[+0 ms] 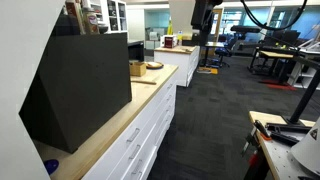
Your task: Open the top drawer of the dresser
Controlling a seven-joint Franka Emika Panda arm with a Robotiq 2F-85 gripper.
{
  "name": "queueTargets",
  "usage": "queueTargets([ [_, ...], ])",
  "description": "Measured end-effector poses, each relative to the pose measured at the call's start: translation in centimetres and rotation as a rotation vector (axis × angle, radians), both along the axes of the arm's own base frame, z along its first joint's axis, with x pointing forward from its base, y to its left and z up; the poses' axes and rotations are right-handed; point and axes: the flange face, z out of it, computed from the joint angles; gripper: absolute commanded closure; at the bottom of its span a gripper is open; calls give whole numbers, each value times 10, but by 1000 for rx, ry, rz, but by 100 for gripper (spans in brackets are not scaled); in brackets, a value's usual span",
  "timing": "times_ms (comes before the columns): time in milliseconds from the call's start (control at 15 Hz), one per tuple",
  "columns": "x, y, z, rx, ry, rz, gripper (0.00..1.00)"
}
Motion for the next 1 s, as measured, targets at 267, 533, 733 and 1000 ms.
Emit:
queueTargets([
  [267, 0, 0, 0, 0, 0, 0, 0],
  [533, 0, 0, 0, 0, 0, 0, 0],
  [733, 0, 0, -1, -5, 1, 5, 0],
  [1000, 4, 5, -15, -36, 5, 37, 0],
])
